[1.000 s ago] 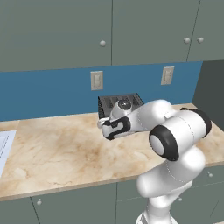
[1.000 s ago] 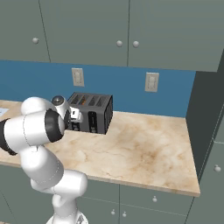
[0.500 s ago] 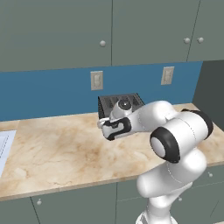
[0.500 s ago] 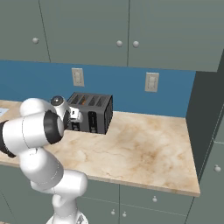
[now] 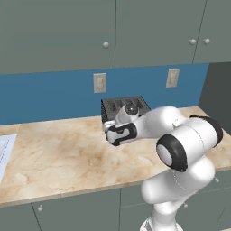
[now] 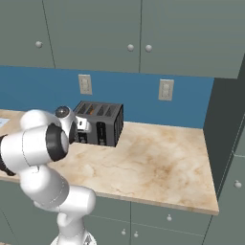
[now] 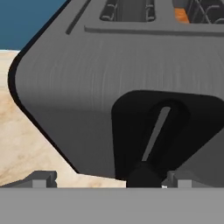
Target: Start the toaster. Once the lever pops up, take the bread to the plate on the dining counter.
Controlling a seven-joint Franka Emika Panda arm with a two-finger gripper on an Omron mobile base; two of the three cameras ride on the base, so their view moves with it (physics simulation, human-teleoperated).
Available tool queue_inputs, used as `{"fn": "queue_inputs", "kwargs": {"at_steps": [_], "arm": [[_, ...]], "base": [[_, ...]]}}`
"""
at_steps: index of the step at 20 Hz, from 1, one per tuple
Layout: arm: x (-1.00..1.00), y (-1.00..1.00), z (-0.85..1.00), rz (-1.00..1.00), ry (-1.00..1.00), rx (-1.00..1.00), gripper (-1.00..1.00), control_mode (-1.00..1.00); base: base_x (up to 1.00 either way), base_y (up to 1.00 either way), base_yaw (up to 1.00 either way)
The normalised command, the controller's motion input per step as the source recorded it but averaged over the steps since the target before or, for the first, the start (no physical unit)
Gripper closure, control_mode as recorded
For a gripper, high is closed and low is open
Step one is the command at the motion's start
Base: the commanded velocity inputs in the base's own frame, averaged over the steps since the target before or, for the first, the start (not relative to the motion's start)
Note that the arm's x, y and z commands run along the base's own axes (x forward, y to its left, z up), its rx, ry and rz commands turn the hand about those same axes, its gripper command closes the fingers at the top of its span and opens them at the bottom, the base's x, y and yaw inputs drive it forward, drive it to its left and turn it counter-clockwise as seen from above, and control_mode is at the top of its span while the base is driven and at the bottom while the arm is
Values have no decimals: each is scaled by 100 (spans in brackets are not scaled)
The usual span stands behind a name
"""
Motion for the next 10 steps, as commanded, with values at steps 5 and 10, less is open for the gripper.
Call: {"fn": "queue_inputs", "kwargs": {"at_steps": [5,10], "arm": [[-13,-12,21,0,-2,0,-100,-100],[-15,-2,25,0,-1,0,-100,-100]], "base": [[0,0,0],[0,0,0]]}}
